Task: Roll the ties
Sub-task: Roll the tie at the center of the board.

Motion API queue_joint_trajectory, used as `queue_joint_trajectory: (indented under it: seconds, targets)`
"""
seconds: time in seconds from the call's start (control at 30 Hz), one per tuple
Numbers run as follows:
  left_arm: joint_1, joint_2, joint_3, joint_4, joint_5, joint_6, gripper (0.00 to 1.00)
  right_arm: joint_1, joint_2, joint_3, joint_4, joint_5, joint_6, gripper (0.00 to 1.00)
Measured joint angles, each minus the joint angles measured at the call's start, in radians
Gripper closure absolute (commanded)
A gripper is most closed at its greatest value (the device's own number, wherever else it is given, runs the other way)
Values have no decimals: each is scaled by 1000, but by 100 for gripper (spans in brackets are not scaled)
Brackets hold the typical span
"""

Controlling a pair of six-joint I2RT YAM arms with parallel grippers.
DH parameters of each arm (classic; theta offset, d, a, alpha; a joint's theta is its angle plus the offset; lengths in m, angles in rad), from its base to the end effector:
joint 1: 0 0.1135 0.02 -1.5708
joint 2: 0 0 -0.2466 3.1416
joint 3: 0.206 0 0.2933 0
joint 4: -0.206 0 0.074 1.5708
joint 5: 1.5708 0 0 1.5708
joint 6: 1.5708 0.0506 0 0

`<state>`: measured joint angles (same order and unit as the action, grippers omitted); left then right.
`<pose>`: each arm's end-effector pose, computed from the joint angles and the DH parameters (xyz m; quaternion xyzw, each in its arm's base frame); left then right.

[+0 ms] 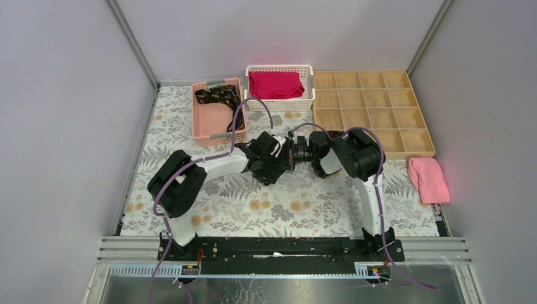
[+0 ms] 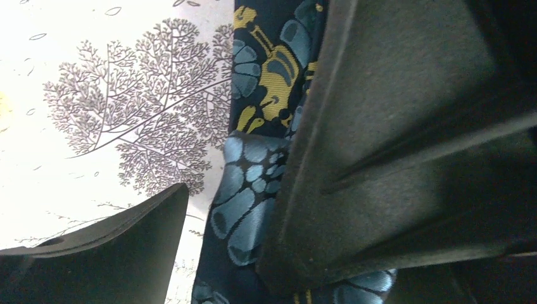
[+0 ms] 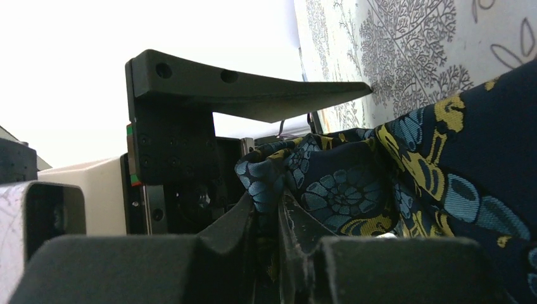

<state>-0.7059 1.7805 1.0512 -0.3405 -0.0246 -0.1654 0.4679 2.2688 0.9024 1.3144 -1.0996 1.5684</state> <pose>0.2940 -0.2490 0.0988 0.2557 0.9344 -0.0938 0.2297 0.3298 0.2172 0.0284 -0.0167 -0.7152 -0.6986 0.0144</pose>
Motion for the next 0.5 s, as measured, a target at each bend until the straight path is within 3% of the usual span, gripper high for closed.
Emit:
queue_joint_trajectory:
  seconds: [0.37, 0.5]
  targets:
    - [-3, 39, 51, 13, 103, 15, 2, -1, 1, 0, 7, -8, 9, 86]
    - [-10, 68, 82, 26, 130, 31, 8, -2, 1, 0, 7, -8, 12, 86]
